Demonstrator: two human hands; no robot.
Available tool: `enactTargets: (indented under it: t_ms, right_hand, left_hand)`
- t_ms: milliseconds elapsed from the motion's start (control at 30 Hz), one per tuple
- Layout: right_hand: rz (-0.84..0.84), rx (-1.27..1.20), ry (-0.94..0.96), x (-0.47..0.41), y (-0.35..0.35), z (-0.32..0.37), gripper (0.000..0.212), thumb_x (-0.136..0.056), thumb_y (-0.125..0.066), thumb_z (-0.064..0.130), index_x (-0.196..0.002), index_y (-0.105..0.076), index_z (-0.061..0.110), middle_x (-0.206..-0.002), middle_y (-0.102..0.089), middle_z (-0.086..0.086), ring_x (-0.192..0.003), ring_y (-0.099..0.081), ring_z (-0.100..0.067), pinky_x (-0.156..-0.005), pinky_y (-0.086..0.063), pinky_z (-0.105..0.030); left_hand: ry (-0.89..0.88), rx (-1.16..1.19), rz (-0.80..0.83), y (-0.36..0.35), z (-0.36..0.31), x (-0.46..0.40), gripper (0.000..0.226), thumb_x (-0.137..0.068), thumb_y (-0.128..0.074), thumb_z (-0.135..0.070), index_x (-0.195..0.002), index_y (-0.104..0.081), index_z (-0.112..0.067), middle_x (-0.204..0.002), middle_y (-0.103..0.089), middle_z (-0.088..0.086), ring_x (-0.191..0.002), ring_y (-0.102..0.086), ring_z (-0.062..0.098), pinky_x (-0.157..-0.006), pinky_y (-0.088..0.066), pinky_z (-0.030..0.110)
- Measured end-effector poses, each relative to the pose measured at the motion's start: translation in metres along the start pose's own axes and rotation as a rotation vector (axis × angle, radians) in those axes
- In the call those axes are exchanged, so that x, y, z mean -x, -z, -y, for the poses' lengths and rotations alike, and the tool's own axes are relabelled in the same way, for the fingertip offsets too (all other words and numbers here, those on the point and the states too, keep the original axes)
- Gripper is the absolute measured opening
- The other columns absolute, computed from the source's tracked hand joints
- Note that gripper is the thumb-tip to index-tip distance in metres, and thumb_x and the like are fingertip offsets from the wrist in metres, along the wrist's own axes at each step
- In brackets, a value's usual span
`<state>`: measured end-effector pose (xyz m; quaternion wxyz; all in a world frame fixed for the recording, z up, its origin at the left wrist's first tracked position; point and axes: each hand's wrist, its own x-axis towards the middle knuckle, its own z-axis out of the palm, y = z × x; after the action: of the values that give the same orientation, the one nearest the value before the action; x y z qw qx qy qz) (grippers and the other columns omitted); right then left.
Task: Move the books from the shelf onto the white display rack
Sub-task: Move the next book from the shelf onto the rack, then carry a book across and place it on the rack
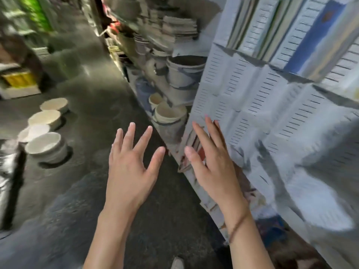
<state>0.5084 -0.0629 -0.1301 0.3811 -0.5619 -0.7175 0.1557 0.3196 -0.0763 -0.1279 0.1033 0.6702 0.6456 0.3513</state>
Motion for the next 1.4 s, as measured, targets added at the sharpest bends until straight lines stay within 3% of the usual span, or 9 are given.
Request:
enactTargets:
  t_ms: [333, 667, 933, 1167, 1267, 1400]
  right_hand:
    - [0.175, -0.048, 0.092, -0.178, -0.089, 0.007, 0.069, -0.092, -0.025, 0.067, -0.155, -0.024, 0.039, -0.164, 0.003, 0.021, -0.149, 0.009, 0.003, -0.118, -0.005, -0.027]
    - [0.205, -0.057, 0.139, -0.328, -0.194, 0.011, 0.070, -0.091, -0.026, 0.065, -0.153, -0.033, 0.033, -0.164, -0.004, 0.020, -0.149, 0.002, 0.003, -0.122, -0.013, -0.031]
    - [0.112, -0.038, 0.156, -0.505, -0.284, 0.050, 0.071, -0.091, -0.025, 0.063, -0.153, -0.033, 0.029, -0.165, -0.011, 0.010, -0.150, -0.001, -0.001, -0.107, 0.004, 0.000]
    - [0.079, -0.091, 0.118, -0.615, -0.360, 0.049, 0.067, -0.092, -0.030, 0.064, -0.151, -0.036, 0.031, -0.164, -0.015, 0.012, -0.151, -0.007, -0.003, -0.120, -0.015, -0.025]
    - [0.086, -0.081, 0.085, -0.658, -0.383, 0.038, 0.065, -0.094, -0.032, 0.065, -0.150, -0.038, 0.033, -0.163, -0.017, 0.014, -0.150, -0.011, -0.002, -0.119, -0.018, -0.024]
    - [0.111, -0.059, 0.070, -0.728, -0.419, 0.023, 0.066, -0.097, -0.027, 0.066, -0.151, -0.036, 0.030, -0.163, -0.015, 0.014, -0.149, -0.008, -0.001, -0.117, -0.010, -0.019]
  left_hand:
    - [0.158, 0.006, -0.091, 0.007, 0.074, -0.148, 0.067, -0.091, -0.027, -0.072, -0.152, -0.032, -0.044, -0.166, -0.013, -0.009, -0.153, 0.004, 0.010, -0.124, -0.010, 0.044]
    - [0.219, 0.020, -0.103, -0.001, 0.174, -0.287, 0.065, -0.091, -0.028, -0.071, -0.151, -0.032, -0.046, -0.166, -0.013, -0.010, -0.153, 0.003, 0.010, -0.123, -0.010, 0.045]
    - [0.137, 0.032, -0.121, 0.031, 0.264, -0.472, 0.069, -0.090, -0.023, -0.074, -0.152, -0.030, -0.046, -0.166, -0.012, -0.010, -0.153, 0.003, 0.011, -0.122, -0.010, 0.044]
    - [0.108, 0.032, -0.127, 0.032, 0.335, -0.592, 0.071, -0.089, -0.021, -0.074, -0.151, -0.034, -0.042, -0.165, -0.017, -0.007, -0.154, -0.002, 0.015, -0.122, -0.013, 0.043]
    - [0.104, 0.020, -0.097, 0.018, 0.362, -0.639, 0.072, -0.089, -0.021, -0.074, -0.151, -0.036, -0.041, -0.165, -0.018, -0.006, -0.154, -0.003, 0.017, -0.121, -0.013, 0.043]
    - [0.104, 0.013, -0.111, 0.000, 0.399, -0.711, 0.073, -0.089, -0.021, -0.074, -0.151, -0.037, -0.038, -0.165, -0.021, -0.004, -0.154, -0.004, 0.018, -0.120, -0.015, 0.045]
